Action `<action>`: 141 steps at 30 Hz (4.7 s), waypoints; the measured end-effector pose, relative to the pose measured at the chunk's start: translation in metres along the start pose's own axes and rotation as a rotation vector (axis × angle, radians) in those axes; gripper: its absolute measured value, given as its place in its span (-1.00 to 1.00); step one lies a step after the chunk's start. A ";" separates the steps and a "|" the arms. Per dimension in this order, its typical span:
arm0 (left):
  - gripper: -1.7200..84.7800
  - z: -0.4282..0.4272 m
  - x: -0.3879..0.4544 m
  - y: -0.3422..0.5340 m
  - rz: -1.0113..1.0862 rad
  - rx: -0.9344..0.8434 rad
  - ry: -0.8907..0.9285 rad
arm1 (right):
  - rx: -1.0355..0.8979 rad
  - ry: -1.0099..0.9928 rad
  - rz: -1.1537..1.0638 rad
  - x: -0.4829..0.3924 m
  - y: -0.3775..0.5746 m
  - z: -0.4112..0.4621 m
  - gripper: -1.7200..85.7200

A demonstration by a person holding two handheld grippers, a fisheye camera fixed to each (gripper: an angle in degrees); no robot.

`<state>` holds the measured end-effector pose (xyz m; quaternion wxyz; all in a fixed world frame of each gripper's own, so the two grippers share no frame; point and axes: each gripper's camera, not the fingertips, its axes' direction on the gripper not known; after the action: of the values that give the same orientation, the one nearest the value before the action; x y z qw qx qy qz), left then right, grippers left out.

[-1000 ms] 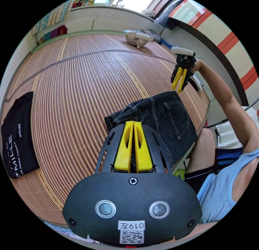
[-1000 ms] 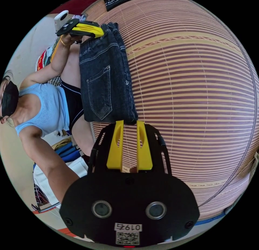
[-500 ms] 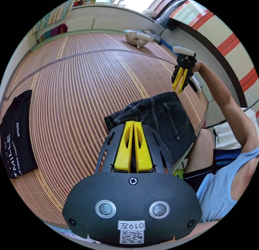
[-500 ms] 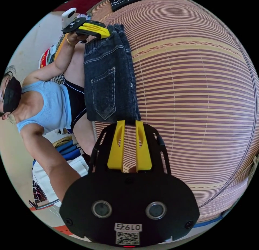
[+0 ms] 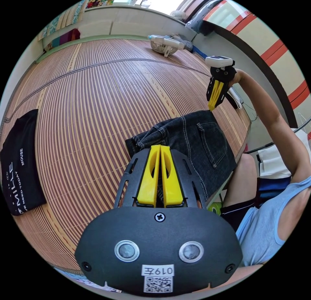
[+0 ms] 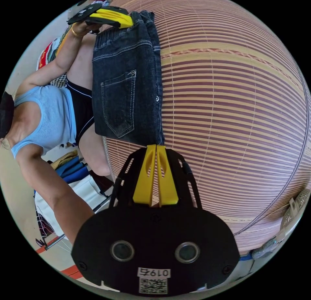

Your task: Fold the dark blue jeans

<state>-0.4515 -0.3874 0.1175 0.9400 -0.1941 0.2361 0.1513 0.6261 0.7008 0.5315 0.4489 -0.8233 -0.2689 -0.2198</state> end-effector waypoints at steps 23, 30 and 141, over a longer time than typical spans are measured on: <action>-0.94 -0.022 0.071 0.091 0.152 0.207 0.098 | 1.198 0.311 0.675 -0.380 0.228 0.036 -0.79; -0.94 -0.013 0.146 0.158 0.242 0.186 -0.029 | 1.289 0.482 0.902 -0.529 0.169 0.124 -0.85; -0.94 0.191 0.398 0.332 -0.034 0.357 -0.585 | 0.963 0.797 1.266 -0.809 -0.091 0.131 -0.98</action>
<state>-0.1675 0.0645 -0.0241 0.9895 0.0210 -0.0241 0.1411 -0.0298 0.6561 0.0340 0.8440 -0.4017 0.3497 -0.0636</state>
